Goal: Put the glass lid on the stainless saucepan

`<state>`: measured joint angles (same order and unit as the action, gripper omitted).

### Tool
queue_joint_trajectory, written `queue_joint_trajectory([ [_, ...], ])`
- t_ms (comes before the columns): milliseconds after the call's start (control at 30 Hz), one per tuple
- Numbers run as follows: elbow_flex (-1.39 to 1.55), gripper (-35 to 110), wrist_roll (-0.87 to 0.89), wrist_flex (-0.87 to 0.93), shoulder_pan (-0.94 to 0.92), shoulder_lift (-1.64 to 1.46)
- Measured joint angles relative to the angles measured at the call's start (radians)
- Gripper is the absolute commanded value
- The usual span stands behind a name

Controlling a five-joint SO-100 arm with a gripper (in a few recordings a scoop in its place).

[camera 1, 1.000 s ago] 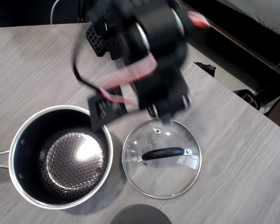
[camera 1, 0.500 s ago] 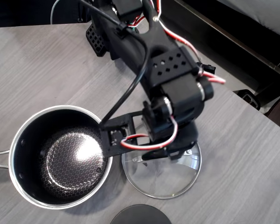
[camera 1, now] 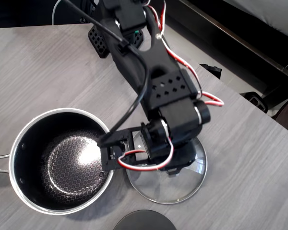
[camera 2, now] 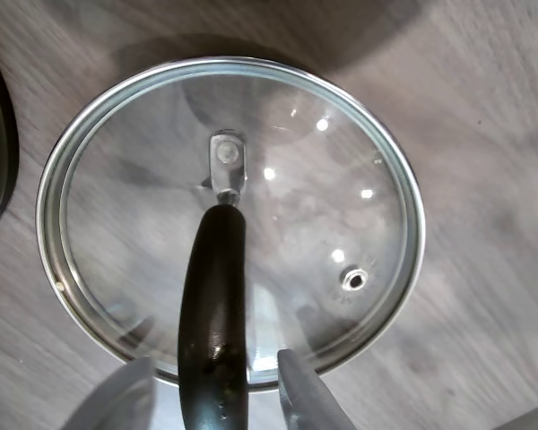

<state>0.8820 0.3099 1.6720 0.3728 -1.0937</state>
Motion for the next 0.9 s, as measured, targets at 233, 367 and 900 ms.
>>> queue_joint_trajectory([
  [233, -0.124, 0, -0.008, 0.067, 0.0, 0.06],
  [367, -0.173, 0, -0.008, 0.104, 0.009, 0.061],
  [900, -0.199, 0, -0.026, 0.112, 0.063, -0.164],
])
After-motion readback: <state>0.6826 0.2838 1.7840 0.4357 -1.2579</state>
